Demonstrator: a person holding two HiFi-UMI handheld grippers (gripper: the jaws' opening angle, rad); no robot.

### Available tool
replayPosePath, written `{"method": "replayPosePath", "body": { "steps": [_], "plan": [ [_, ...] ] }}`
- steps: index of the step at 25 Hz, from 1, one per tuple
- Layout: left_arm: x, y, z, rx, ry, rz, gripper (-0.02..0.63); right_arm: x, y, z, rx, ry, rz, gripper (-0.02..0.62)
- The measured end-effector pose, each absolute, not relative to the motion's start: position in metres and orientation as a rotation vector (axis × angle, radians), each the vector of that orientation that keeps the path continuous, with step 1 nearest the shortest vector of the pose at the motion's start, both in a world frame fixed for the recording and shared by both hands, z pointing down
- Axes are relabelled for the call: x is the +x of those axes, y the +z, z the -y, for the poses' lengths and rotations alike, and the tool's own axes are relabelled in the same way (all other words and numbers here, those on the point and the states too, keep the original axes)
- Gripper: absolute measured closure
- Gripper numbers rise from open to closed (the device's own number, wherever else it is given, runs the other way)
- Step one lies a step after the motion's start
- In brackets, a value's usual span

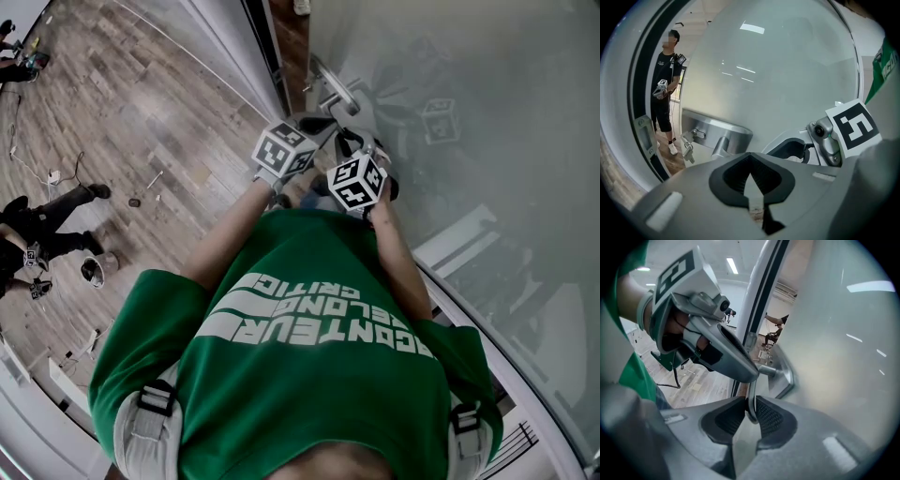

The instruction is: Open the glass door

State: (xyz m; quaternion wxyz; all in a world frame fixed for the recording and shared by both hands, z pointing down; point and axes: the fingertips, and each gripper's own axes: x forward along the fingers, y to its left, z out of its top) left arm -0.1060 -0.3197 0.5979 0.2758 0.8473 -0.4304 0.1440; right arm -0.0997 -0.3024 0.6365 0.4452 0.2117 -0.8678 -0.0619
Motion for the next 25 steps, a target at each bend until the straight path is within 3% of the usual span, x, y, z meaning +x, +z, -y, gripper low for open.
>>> {"method": "replayPosePath", "body": {
  "steps": [25],
  "plan": [
    [-0.066,0.592,0.388,2.329,0.391,1.109,0.589,-0.069,0.614,0.374,0.639,0.061,2.211,0.538]
  ]
}}
